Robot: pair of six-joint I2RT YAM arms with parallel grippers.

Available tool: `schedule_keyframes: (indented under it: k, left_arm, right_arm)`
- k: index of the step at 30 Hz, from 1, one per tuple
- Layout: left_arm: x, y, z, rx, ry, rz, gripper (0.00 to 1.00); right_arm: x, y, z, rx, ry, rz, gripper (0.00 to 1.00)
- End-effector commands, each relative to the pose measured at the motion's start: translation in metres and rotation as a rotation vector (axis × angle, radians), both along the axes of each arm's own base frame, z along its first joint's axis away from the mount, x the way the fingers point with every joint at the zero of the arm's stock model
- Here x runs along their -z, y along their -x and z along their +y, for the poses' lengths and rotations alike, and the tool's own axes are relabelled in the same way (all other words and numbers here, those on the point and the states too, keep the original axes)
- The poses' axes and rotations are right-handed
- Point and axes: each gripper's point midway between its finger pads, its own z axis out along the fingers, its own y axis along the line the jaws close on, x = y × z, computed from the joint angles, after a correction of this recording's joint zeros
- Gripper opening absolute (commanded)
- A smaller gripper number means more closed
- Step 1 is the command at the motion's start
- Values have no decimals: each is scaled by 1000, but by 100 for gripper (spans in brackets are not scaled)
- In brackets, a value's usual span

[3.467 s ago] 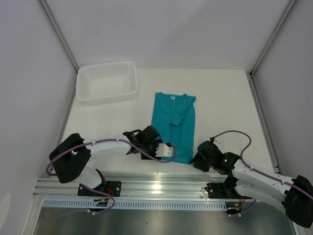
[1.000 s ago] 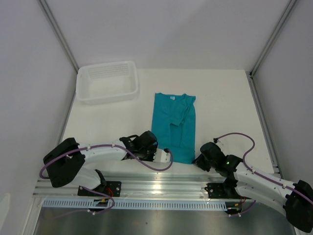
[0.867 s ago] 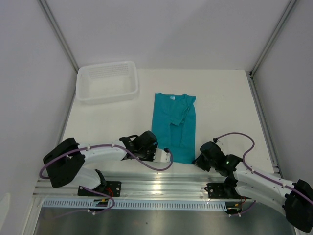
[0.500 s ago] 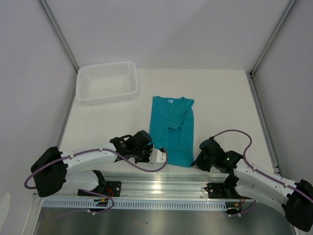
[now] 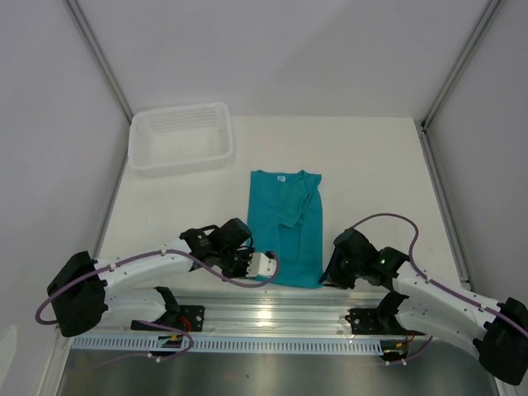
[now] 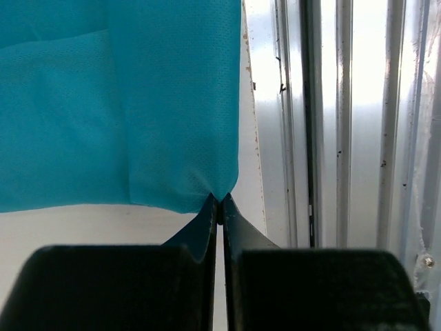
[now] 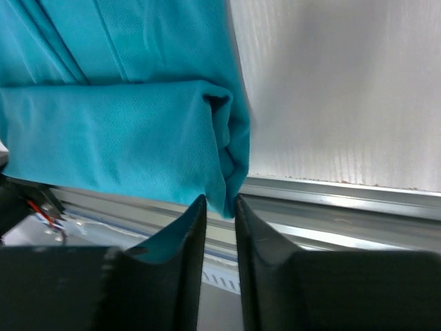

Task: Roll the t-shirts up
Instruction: Roll the tshirt

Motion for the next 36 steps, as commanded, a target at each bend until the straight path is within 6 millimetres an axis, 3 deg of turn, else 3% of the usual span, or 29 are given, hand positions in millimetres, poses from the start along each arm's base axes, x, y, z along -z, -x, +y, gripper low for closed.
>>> schedule_keyframes:
  k: [1,4,6,10,14,16,21,22,25,36]
  left_arm:
    - [-17,2,-13,-7,51,85,1]
    - [-19,0,-12,-31,66,127,1]
    - [-21,-2,-13,-45,80,158,1]
    - [-19,-8,-12,-86,79,226,1]
    - [-20,-12,-14,-110,91,303,1]
    - [-21,-16,-14,-129,107,334,1]
    - [-18,-21,-10,-165,111,378,1]
    - [-18,-22,-9,-172,112,382,1]
    - [-16,-24,-9,-181,110,386,1]
    - [-18,-28,-6,-210,121,421,1]
  right_arm:
    - [-24,-10,2,-97,31,-70,28]
    - [-40,-22,-4,-135,78,-160,37]
    - [-57,-30,2,-186,48,-244,42]
    - [-75,-42,25,-328,-13,-398,43]
    - [-79,-50,41,-495,69,-587,42]
    - [-84,-42,58,-660,101,-723,42]
    - [-74,-23,76,-1031,285,-959,43]
    - [-73,-12,83,-1157,308,-1023,44]
    - [-61,-3,86,-1305,390,-1073,45]
    - [-22,2,87,-1477,532,-1065,48]
